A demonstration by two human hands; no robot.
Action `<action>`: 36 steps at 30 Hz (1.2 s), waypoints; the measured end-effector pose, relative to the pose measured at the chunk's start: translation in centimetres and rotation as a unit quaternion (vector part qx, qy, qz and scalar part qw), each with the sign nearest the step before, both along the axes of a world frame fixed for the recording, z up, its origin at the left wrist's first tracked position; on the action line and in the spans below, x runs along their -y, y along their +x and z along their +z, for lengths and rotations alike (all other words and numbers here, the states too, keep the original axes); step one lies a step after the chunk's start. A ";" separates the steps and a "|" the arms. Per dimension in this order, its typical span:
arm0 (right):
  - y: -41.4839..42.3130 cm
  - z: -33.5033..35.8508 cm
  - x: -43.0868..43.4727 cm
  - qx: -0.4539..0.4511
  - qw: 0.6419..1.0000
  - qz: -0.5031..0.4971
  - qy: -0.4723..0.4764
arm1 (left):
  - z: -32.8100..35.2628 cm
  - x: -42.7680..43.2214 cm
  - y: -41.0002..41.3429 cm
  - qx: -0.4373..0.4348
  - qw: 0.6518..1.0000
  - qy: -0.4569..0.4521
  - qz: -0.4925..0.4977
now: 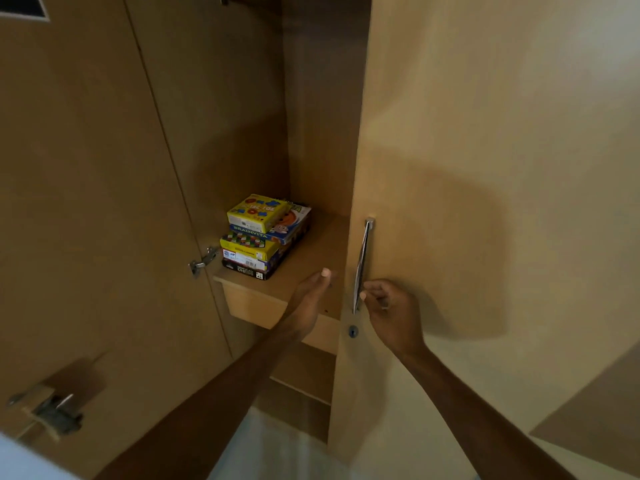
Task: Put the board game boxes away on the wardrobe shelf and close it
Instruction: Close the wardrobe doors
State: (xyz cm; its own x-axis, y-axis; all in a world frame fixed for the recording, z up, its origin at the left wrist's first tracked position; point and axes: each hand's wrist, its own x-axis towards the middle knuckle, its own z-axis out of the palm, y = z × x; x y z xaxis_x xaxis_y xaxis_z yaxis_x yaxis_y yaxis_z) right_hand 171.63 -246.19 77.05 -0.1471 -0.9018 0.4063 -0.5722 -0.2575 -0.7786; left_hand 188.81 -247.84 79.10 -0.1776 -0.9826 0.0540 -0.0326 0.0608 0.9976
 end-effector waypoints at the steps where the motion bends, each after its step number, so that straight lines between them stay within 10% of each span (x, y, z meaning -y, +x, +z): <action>1: 0.1 -0.3 -0.5 -0.004 1.000 -0.003 -0.002 | -0.8 -0.4 0.7 -0.004 1.000 0.003 0.022; 9: 8.4 -3.8 -1.7 -0.005 0.988 0.139 0.066 | -6.0 -8.7 11.2 0.054 0.977 -0.038 0.205; 21: 34.5 -2.9 -7.5 0.025 0.927 0.362 0.097 | -2.6 -21.6 33.4 0.114 0.828 -0.071 0.545; 36: 39.4 -0.2 -12.5 0.081 0.964 0.245 0.066 | 0.0 -21.1 40.2 0.065 0.943 -0.190 0.265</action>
